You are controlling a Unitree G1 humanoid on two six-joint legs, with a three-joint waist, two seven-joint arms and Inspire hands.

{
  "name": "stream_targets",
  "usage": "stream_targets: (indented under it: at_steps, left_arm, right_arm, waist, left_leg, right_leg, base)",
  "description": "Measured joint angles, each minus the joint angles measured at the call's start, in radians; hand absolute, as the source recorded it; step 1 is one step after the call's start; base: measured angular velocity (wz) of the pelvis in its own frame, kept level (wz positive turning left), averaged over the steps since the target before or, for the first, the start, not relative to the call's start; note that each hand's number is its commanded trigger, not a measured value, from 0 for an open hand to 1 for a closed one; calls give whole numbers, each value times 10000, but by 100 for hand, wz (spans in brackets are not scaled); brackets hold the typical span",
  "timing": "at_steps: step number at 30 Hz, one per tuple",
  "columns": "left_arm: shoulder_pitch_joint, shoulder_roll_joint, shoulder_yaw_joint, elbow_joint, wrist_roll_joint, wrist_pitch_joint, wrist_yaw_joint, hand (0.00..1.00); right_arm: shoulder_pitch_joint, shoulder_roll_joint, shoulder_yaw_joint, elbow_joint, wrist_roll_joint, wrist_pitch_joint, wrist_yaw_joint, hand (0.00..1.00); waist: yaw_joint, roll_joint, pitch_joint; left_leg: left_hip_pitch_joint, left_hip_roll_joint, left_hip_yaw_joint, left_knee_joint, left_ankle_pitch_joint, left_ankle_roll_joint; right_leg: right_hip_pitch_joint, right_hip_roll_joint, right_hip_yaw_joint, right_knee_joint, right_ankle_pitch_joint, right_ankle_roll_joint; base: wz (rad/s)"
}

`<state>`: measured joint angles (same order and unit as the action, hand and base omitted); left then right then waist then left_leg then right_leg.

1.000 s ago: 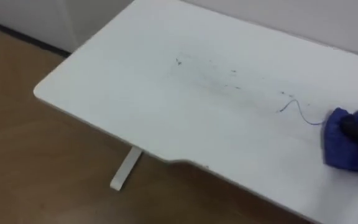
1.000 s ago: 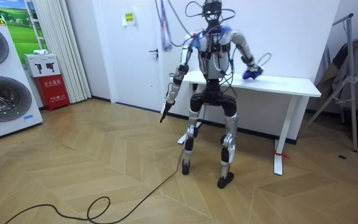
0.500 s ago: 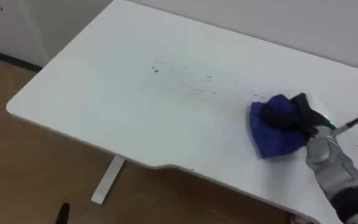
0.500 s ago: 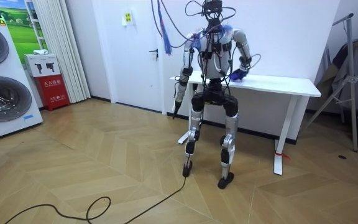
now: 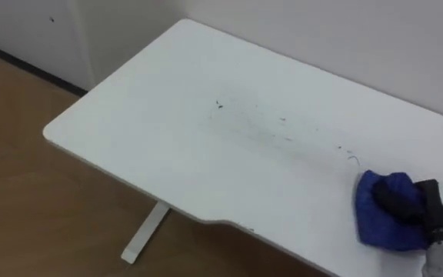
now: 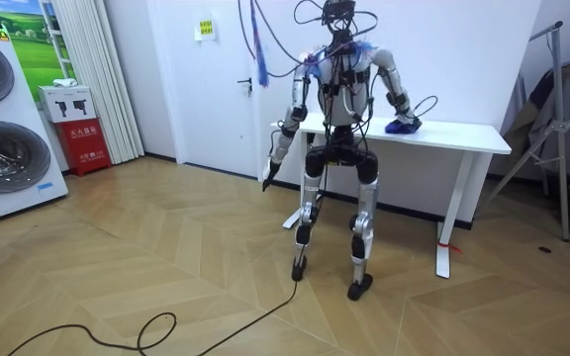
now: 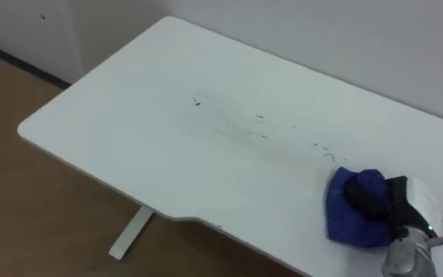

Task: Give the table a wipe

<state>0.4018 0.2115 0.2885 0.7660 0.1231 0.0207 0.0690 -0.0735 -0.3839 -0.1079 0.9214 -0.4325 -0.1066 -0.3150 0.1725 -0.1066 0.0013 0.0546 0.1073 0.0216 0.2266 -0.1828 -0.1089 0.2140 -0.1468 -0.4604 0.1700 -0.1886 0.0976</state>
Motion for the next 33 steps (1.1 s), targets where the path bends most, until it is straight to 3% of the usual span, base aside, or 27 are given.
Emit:
stream_targets:
  at_steps: [3, 5, 6, 8, 9, 10, 11, 14, 16, 18, 19, 20, 21, 23, 24, 26, 29, 31, 33]
  left_arm:
    - [-685, 32, -463, -15, -119, -45, 80, 0]
    - [-1250, 4, -1117, 119, -114, -46, 53, 0]
    - [-1351, 1, -1266, 231, -121, -53, 29, 0]
    - [-1865, 20, -1546, 799, -114, -2, -182, 0]
    - [-1966, 15, -1609, 900, -105, 42, -226, 0]
    - [-2146, 5, -1745, 1009, -72, 140, -355, 0]
    - [-2250, -21, -1760, 956, -46, 179, -470, 0]
    - [-1919, 156, -1748, 893, -129, 254, -499, 0]
    - [-1392, 290, -1748, 900, -110, 374, -497, 0]
    - [-891, 338, -1687, 916, -75, 524, -514, 0]
    - [-545, 330, -1628, 911, 2, 584, -525, 0]
    - [-292, 330, -1556, 919, 190, 598, -562, 0]
    - [-210, 328, -1476, 962, 263, 587, -585, 0]
    - [-18, 281, -1108, 932, 544, 548, -598, 0]
    - [32, 269, -1026, 925, 690, 524, -595, 0]
    - [131, 261, -530, 889, 672, 421, -577, 0]
    - [-41, 397, -364, 735, 638, 147, -492, 0]
    - [-220, 439, -463, 748, 652, 150, -491, 0]
    - [-478, 428, -794, 819, 466, 162, -500, 0]
  right_arm:
    - [-648, 2, 243, 144, 166, 568, -33, 100]
    - [-1577, 19, 1206, 165, 540, 1443, -5, 100]
    - [-1903, 25, 1537, 165, 602, 1620, 28, 100]
    - [-3503, 414, 2695, 174, 434, 1964, 372, 100]
    - [-3919, 550, 2962, 199, 374, 1975, 457, 100]
    - [-4769, 780, 3469, 423, 285, 1828, 593, 100]
    - [-5383, 843, 3720, 640, 294, 1640, 781, 100]
    - [-5843, 837, 3731, 923, 424, 1293, 917, 100]
    - [-5607, 708, 3686, 1160, 425, 1254, 903, 100]
    - [-4826, 646, 3162, 1211, 473, 783, 651, 100]
    - [-4292, 621, 2875, 1212, 397, 446, 383, 100]
    - [-3634, 592, 2478, 1212, 227, 132, 110, 100]
    - [-3265, 580, 2198, 1211, 144, -27, -9, 100]
    - [-1875, 293, 1187, 1210, -18, -362, -335, 100]
    - [-1582, 188, 1039, 1211, -13, -407, -370, 100]
    - [-444, -316, 258, 1207, 225, -505, -489, 100]
    - [454, -865, 40, 1208, 968, -478, -492, 100]
    - [529, -1046, 47, 1215, 1346, -346, -528, 100]
    - [272, -1090, 68, 1205, 1598, -79, -529, 100]
  waist:
    - [273, 68, -7]
    - [773, 87, -13]
    - [928, 81, -8]
    - [1233, -57, -5]
    - [1286, -61, 19]
    - [1429, -68, 116]
    - [1670, -93, 291]
    - [2200, -160, 299]
    - [2173, -164, 298]
    - [1940, -136, 305]
    - [1598, -68, 328]
    - [1231, -56, 304]
    - [1086, -63, 280]
    - [882, -16, 124]
    - [759, 41, 89]
    - [270, 263, -191]
    - [104, 344, -220]
    - [49, 363, -219]
    - [53, 487, -215]
  left_leg:
    - [-465, 67, 36, 162, 6, 9]
    - [-811, 133, -1, 93, 123, -12]
    - [-944, 170, -1, 94, 141, -39]
    - [-1546, 221, -359, 72, 367, -36]
    - [-1682, 227, -441, 65, 420, -46]
    - [-1853, 229, -614, 45, 550, -67]
    - [-1945, 208, -748, 4, 648, -76]
    - [-2237, 16, -1243, -60, 773, -48]
    - [-2200, -163, -1403, -48, 744, 15]
    - [-2097, -291, -1435, -1, 722, 78]
    - [-1962, -433, -1426, 61, 703, 149]
    - [-1745, -544, -1320, 109, 634, 266]
    - [-1605, -602, -1310, 104, 585, 344]
    - [-1064, -698, -993, 173, 325, 470]
    - [-984, -697, -904, 266, 242, 492]
    - [-849, -693, -736, 500, -2, 559]
    - [-627, -578, -229, 472, -34, 548]
    - [-645, -440, 20, 527, -101, 455]
    - [-1024, -228, 97, 835, -148, 405]
  right_leg:
    - [-420, 54, 99, 32, -6, 43]
    - [-1073, 153, 451, 277, 127, -167]
    - [-1293, 183, 491, 351, 182, -242]
    - [-2015, 384, 582, 358, 402, -483]
    - [-2145, 422, 581, 351, 432, -516]
    - [-2312, 479, 564, 338, 459, -546]
    - [-2431, 486, 443, 299, 470, -562]
    - [-2382, 413, -52, 118, 444, -474]
    - [-2146, 263, -354, 131, 371, -356]
    - [-1856, 158, -476, 133, 357, -334]
    - [-1565, 51, -468, 144, 318, -272]
    - [-1211, -51, -476, 155, 273, -170]
    - [-1048, -117, -467, 166, 229, -98]
    - [-620, -292, -460, 240, 149, 61]
    - [-526, -314, -464, 252, 152, 85]
    - [-365, -375, -431, 339, 171, 149]
    - [-360, -397, -301, 317, 164, 185]
    - [-478, -333, -173, 317, 163, 187]
    - [-830, -146, -11, 340, 270, 27]
  base:
    - [-23]
    - [-48]
    - [-58]
    - [-32]
    - [12]
    - [30]
    - [39]
    - [54]
    - [57]
    - [59]
    - [65]
    - [60]
    - [33]
    - [-23]
    - [-43]
    - [-28]
    - [-49]
    - [-47]
    - [-42]
